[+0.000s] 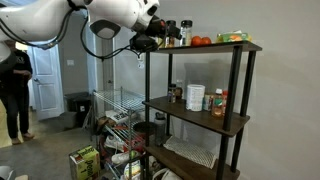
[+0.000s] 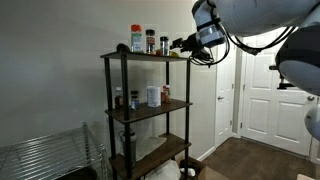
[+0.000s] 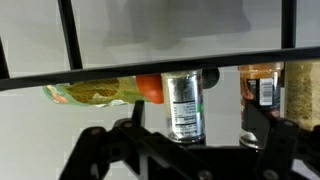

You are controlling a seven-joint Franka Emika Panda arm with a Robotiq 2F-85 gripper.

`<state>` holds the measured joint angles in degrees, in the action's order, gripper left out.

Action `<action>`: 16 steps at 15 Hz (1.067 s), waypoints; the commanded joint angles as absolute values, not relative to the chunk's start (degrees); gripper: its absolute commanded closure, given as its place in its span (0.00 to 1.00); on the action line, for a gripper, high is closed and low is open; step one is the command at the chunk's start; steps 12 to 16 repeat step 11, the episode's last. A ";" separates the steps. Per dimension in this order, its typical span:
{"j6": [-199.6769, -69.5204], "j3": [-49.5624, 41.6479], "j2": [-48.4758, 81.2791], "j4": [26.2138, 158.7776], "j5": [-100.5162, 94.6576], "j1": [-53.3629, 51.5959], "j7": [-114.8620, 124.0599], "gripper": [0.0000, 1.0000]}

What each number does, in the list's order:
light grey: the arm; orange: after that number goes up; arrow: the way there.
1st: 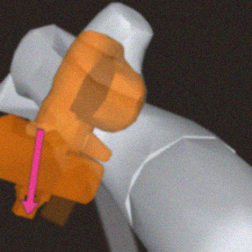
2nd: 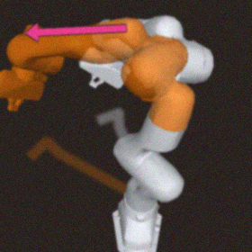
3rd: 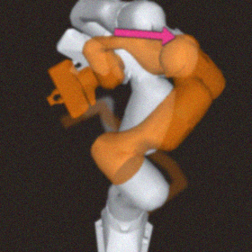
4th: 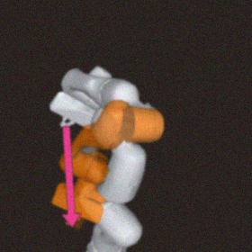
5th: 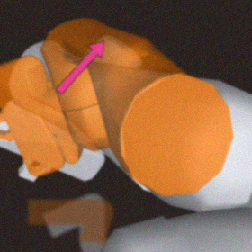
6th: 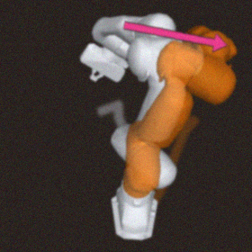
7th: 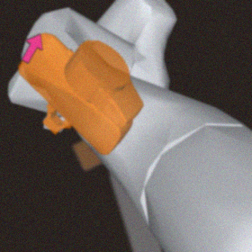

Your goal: Pick up the spice bottle to the immediate left of the the white can on the second shelf and put it on the top shelf

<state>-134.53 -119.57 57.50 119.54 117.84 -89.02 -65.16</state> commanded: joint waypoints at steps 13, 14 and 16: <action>-131.32 -119.02 59.72 120.26 118.31 -87.94 -64.24 0.00; -131.32 -119.02 59.72 120.26 118.31 -87.94 -64.24 0.00; -131.32 -119.02 59.72 120.26 118.31 -87.94 -64.24 0.00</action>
